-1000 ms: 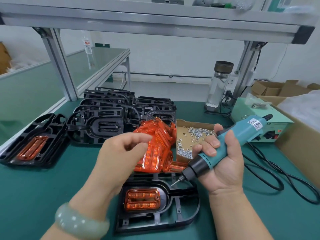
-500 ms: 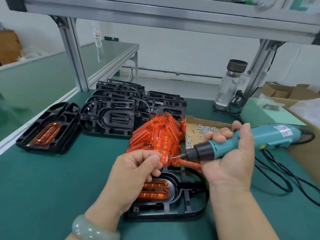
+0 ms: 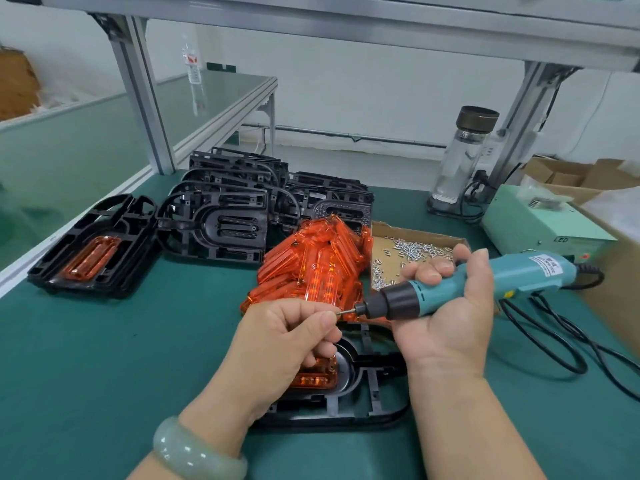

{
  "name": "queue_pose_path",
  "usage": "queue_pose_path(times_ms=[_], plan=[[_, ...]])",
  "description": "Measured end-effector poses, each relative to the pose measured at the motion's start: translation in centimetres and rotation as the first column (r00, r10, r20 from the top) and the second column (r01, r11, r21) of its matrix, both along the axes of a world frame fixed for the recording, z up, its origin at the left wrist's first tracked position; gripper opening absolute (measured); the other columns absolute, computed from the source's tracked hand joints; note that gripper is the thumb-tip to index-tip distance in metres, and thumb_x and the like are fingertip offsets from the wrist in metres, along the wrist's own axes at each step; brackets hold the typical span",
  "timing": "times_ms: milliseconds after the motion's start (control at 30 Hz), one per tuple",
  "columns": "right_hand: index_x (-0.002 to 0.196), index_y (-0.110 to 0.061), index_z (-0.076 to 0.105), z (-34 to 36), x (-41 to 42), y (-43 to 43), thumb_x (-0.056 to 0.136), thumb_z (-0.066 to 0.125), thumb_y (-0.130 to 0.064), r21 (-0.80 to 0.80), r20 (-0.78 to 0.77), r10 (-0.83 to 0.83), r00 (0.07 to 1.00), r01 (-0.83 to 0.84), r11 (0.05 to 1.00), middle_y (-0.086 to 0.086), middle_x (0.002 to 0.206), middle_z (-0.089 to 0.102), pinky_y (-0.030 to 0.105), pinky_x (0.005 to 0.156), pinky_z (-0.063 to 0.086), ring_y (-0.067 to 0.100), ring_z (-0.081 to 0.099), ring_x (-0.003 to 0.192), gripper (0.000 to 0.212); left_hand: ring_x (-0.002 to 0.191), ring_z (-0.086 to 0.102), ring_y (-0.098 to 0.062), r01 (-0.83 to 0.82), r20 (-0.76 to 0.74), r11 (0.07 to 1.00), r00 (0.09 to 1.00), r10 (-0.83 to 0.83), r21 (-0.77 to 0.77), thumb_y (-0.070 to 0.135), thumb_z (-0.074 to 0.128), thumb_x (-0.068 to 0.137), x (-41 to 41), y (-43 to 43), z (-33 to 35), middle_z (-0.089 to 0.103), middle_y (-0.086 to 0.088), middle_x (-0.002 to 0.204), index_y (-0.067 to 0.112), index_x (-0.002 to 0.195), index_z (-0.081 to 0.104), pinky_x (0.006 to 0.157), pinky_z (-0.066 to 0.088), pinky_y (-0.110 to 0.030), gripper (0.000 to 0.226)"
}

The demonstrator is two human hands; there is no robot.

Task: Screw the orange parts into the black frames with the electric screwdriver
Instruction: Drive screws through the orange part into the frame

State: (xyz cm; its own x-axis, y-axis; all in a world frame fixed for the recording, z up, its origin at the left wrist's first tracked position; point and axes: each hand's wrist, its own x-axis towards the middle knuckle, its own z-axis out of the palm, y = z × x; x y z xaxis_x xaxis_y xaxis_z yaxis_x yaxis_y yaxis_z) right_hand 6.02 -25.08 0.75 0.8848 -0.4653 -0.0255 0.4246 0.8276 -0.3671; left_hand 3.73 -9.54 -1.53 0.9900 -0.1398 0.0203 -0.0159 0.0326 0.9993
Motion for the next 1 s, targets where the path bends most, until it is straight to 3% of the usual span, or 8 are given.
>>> queue_pose_path(times_ms=[267, 400, 567, 667, 767, 1000], plan=[[0.086, -0.021, 0.055, 0.24, -0.22, 0.06, 0.071, 0.068, -0.034, 0.012, 0.019, -0.005, 1.000, 0.005, 1.000, -0.009, 0.058, 0.045, 0.020, 0.060, 0.051, 0.006, 0.044, 0.044, 0.024, 0.052, 0.060, -0.005, 0.002, 0.011, 1.000, 1.000, -0.002, -0.015, 0.017, 0.062, 0.087, -0.05, -0.03, -0.16, 0.071, -0.004, 0.069, 0.028, 0.078, 0.075, 0.047, 0.044, -0.014, 0.019], [0.086, -0.021, 0.054, 0.30, -0.22, -0.04, 0.071, 0.066, -0.035, 0.006, 0.016, -0.022, 1.000, 0.022, 1.000, -0.008, 0.059, 0.045, 0.020, 0.059, 0.050, 0.007, 0.043, 0.044, 0.024, 0.054, 0.062, -0.007, 0.011, -0.010, 0.997, 1.000, -0.012, -0.073, 0.031, 0.065, 0.076, -0.04, 0.01, -0.03, 0.072, -0.005, 0.070, 0.027, 0.080, 0.075, 0.046, 0.044, -0.014, 0.012], [0.089, -0.022, 0.054, 0.17, -0.27, 0.09, 0.080, 0.064, -0.035, -0.009, 0.009, -0.022, 1.000, 0.022, 1.000, -0.009, 0.057, 0.045, 0.020, 0.060, 0.051, 0.006, 0.045, 0.043, 0.019, 0.050, 0.059, -0.004, -0.013, 0.021, 1.000, 1.000, 0.014, -0.020, 0.016, 0.063, 0.087, -0.04, -0.24, -0.15, 0.071, -0.004, 0.068, 0.030, 0.076, 0.075, 0.046, 0.044, -0.014, 0.021], [0.088, -0.022, 0.055, 0.23, -0.28, 0.14, 0.074, 0.066, -0.035, -0.010, 0.009, -0.029, 1.000, 0.029, 1.000, -0.009, 0.058, 0.046, 0.020, 0.061, 0.052, 0.006, 0.045, 0.043, 0.022, 0.049, 0.059, -0.004, -0.031, 0.019, 0.999, 0.999, 0.031, -0.010, 0.014, 0.063, 0.086, -0.16, -0.36, 0.06, 0.071, -0.004, 0.066, 0.028, 0.072, 0.075, 0.046, 0.044, -0.014, 0.023], [0.089, -0.022, 0.055, 0.21, -0.37, 0.14, 0.080, 0.063, -0.036, -0.022, 0.015, -0.048, 0.999, 0.049, 0.999, -0.009, 0.058, 0.045, 0.020, 0.062, 0.051, 0.006, 0.044, 0.044, 0.019, 0.046, 0.058, -0.003, -0.054, 0.037, 0.998, 0.998, 0.053, 0.012, 0.014, 0.064, 0.086, -0.33, -0.54, 0.16, 0.070, -0.004, 0.063, 0.017, 0.067, 0.072, 0.046, 0.044, -0.013, 0.021], [0.089, -0.022, 0.052, 0.27, -0.47, 0.22, 0.090, 0.056, -0.037, -0.022, 0.026, -0.079, 0.997, 0.080, 0.997, -0.009, 0.058, 0.044, 0.021, 0.059, 0.050, 0.007, 0.042, 0.044, 0.016, 0.045, 0.056, -0.003, -0.061, 0.029, 0.998, 0.998, 0.060, 0.011, 0.017, 0.063, 0.087, -0.51, -0.86, 0.34, 0.068, -0.003, 0.059, 0.014, 0.067, 0.069, 0.045, 0.043, -0.013, 0.021]])
